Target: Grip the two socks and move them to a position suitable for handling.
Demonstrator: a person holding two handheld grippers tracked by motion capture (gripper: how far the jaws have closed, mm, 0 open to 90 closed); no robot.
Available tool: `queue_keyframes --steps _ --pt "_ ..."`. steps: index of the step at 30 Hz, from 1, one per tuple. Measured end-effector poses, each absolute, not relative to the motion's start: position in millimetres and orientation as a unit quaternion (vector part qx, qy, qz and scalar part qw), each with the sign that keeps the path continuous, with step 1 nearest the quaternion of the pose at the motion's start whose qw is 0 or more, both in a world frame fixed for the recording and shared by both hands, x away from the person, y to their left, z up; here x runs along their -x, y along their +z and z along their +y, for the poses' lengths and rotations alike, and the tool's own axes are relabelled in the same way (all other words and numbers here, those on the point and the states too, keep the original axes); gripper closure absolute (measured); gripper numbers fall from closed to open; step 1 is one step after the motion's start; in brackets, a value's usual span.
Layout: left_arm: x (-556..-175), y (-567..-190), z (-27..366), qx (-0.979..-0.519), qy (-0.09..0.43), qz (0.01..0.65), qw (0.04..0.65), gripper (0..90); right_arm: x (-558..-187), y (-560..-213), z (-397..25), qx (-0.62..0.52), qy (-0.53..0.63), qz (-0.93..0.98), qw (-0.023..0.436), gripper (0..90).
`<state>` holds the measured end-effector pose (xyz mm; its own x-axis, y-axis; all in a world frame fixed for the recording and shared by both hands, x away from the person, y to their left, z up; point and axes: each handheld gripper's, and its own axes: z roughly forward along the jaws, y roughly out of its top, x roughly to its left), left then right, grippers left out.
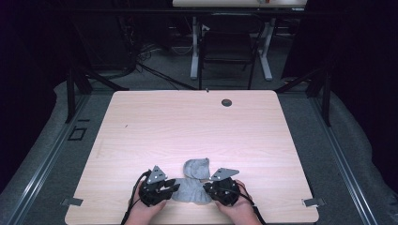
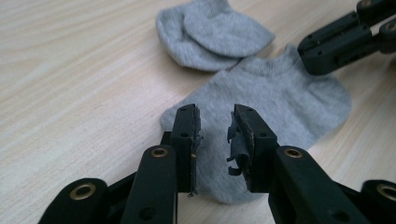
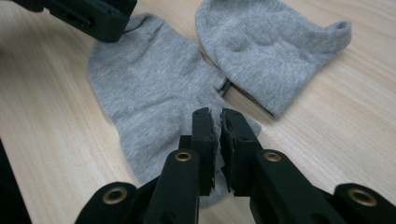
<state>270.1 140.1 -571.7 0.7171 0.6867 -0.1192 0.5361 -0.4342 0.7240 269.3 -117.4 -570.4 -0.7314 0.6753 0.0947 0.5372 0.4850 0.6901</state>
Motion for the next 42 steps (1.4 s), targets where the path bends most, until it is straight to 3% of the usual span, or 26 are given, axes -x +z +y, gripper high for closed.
queue_keyframes --steps 18,32,42 --pt "-256 -576 138 -0.847 0.082 0.367 0.376 69.8 -267 -572 -126 -0.359 0.342 0.863 0.092 87.8" --pt "-262 -567 149 -0.825 0.089 0.389 0.399 62.7 -273 -555 -120 -0.354 0.377 0.849 0.105 79.7" --pt "-269 -565 161 -0.819 0.106 0.398 0.400 60.7 -309 -552 -90 -0.382 0.370 0.840 0.109 73.9"
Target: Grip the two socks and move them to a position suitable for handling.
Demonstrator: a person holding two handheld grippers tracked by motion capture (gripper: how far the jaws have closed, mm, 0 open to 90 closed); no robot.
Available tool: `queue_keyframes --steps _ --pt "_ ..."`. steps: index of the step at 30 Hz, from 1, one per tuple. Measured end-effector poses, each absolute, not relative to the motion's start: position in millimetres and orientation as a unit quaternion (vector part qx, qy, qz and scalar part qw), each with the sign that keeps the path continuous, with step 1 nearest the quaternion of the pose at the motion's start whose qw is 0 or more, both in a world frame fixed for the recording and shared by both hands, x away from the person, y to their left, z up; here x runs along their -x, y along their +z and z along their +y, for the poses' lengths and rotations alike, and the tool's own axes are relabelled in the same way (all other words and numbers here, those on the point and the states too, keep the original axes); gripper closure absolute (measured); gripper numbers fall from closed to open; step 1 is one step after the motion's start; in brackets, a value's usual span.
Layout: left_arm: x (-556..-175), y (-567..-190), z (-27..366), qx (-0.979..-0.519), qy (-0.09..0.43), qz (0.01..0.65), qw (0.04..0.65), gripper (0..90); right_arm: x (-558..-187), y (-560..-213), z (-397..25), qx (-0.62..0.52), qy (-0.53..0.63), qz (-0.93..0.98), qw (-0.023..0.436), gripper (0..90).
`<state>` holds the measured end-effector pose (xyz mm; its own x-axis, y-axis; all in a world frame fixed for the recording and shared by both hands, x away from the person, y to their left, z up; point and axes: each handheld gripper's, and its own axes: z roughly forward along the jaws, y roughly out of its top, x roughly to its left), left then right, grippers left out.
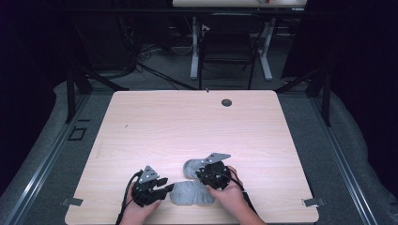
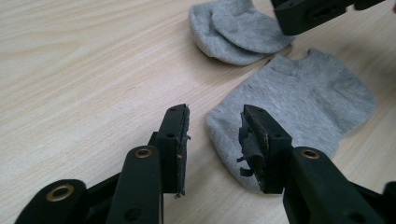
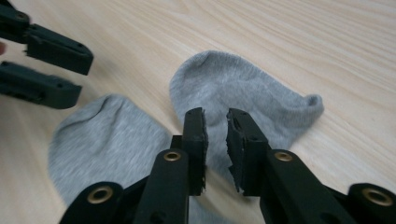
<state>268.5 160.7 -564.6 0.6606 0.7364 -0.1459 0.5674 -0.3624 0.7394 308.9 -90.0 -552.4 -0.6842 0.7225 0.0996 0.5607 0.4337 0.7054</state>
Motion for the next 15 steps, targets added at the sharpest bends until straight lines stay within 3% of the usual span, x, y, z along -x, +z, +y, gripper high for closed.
queue_keyframes --steps 5,15 --pt "-269 -564 162 -0.815 0.108 0.404 0.402 59.1 -316 -559 -75 -0.383 0.359 0.843 0.118 68.7" --pt "-271 -564 165 -0.816 0.113 0.402 0.399 59.1 -322 -570 -62 -0.382 0.327 0.855 0.129 71.5"
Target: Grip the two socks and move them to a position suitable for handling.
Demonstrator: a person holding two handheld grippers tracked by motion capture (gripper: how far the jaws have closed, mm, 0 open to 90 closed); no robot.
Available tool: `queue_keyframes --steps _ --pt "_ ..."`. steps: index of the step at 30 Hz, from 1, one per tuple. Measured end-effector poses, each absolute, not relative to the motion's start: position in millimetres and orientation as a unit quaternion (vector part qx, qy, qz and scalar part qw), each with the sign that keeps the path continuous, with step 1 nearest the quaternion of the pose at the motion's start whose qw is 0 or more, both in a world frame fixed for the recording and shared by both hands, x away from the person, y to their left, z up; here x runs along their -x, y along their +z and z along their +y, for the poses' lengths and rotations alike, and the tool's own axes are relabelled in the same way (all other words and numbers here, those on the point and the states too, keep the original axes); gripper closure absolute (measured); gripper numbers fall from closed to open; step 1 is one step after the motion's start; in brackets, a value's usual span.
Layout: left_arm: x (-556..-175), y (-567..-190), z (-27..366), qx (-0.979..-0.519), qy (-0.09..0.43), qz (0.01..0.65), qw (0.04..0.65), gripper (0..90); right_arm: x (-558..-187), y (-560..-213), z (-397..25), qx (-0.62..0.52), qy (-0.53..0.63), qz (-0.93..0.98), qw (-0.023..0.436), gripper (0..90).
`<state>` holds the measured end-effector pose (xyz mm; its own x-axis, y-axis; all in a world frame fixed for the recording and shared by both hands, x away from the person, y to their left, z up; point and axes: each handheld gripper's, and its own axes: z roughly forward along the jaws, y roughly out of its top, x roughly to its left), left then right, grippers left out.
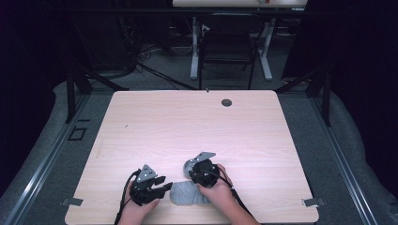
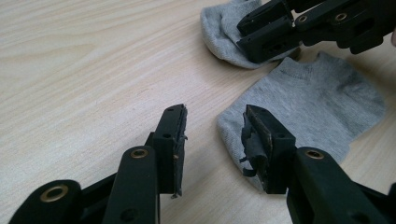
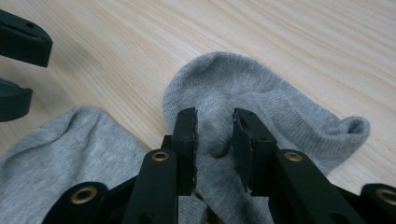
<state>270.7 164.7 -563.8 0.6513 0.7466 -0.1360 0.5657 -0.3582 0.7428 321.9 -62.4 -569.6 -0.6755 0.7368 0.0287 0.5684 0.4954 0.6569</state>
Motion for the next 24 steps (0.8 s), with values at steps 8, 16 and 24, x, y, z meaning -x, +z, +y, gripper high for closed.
queue_keyframes --steps 8,16,24 --pt "-272 -565 165 -0.813 0.113 0.408 0.400 59.0 -322 -570 -63 -0.385 0.323 0.853 0.137 81.4" --pt "-275 -565 166 -0.813 0.115 0.408 0.398 59.1 -323 -571 -63 -0.379 0.327 0.854 0.140 85.8" --pt "-281 -566 164 -0.811 0.118 0.411 0.399 59.1 -323 -568 -63 -0.369 0.343 0.853 0.139 86.0"
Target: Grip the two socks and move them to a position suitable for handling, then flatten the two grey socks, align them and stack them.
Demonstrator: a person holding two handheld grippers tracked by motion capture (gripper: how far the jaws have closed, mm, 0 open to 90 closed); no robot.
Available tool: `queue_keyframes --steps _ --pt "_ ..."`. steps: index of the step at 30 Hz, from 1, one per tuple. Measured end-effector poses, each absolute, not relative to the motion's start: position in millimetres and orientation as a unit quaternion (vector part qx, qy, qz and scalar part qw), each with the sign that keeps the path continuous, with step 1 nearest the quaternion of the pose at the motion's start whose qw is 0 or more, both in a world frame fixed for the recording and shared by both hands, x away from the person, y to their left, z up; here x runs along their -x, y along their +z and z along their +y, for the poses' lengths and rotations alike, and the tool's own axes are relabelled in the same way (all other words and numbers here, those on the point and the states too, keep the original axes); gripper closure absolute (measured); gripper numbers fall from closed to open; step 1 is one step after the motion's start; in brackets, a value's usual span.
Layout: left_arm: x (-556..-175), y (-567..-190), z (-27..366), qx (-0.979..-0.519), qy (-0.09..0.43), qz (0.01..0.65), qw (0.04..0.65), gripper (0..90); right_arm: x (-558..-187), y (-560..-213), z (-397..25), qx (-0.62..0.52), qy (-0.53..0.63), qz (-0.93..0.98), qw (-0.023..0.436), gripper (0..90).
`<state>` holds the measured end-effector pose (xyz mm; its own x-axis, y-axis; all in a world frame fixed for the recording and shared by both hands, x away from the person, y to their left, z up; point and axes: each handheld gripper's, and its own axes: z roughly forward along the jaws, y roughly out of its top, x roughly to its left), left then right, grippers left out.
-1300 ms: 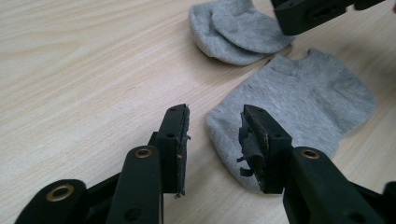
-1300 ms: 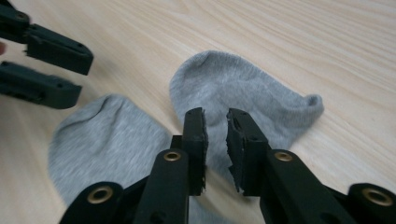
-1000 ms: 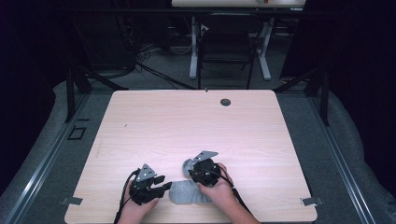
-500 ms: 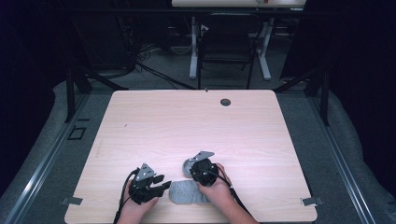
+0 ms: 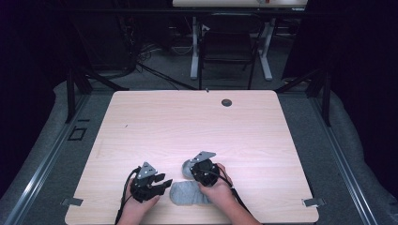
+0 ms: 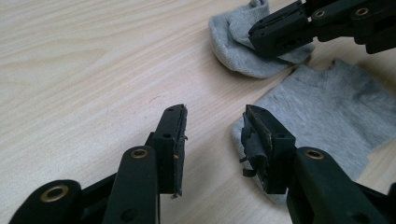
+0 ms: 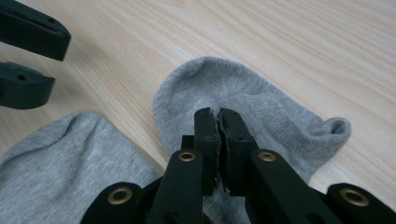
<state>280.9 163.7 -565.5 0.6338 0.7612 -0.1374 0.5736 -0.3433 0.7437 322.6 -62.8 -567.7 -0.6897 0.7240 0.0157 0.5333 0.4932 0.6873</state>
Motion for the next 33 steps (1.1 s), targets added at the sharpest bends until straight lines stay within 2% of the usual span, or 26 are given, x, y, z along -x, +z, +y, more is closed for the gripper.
queue_keyframes --steps 25,33 --pt "-316 -554 134 -0.817 0.135 0.400 0.393 59.5 -319 -543 -76 -0.363 0.389 0.835 0.138 86.0" --pt "-328 -558 123 -0.821 0.125 0.405 0.382 65.9 -318 -540 -79 -0.357 0.398 0.833 0.142 86.0"
